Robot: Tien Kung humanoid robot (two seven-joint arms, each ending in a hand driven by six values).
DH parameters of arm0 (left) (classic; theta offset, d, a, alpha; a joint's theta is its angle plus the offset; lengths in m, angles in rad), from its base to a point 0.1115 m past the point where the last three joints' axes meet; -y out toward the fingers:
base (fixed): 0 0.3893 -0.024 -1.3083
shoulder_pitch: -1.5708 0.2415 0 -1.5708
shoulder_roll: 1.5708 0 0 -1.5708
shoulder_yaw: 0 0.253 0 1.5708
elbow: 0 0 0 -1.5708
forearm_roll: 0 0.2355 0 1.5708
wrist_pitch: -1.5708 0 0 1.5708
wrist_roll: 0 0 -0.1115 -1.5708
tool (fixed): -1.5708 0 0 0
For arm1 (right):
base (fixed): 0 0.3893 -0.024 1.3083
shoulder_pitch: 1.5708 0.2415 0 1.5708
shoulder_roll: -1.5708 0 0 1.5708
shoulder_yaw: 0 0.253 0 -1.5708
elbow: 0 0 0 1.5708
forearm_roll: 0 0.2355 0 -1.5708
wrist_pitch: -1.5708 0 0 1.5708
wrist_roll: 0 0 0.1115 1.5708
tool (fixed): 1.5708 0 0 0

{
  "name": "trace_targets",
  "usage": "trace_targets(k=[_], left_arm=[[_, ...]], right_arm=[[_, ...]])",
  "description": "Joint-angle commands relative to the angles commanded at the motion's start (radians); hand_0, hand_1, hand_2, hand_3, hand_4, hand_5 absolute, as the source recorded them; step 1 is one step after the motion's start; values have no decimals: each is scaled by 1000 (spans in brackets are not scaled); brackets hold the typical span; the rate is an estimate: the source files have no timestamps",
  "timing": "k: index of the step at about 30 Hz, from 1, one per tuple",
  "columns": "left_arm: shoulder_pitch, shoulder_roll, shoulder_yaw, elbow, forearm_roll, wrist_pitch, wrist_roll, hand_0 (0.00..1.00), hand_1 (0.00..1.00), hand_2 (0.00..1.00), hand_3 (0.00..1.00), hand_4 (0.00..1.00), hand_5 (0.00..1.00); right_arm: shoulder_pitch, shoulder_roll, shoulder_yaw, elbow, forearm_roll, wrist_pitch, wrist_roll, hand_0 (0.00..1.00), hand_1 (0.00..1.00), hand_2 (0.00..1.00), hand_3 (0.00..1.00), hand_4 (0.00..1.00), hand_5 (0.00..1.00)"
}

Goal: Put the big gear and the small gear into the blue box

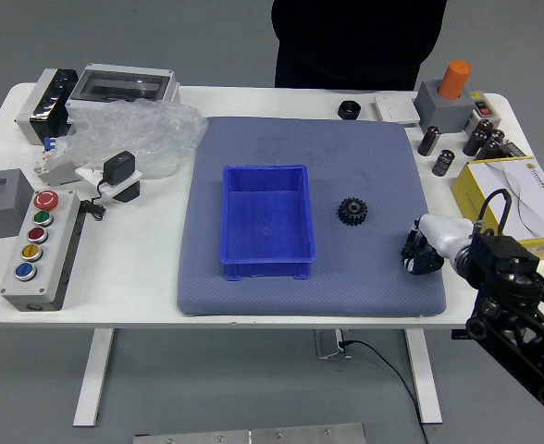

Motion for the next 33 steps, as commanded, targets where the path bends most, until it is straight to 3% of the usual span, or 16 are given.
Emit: trace_targets(k=[33], left_arm=[[-2,-1,4,0,-8,2,-1,826,791,799,837,627,255]], right_arm=[[-7,2,-8,0,-45,-32,14,661,515,515,583,648,188]])
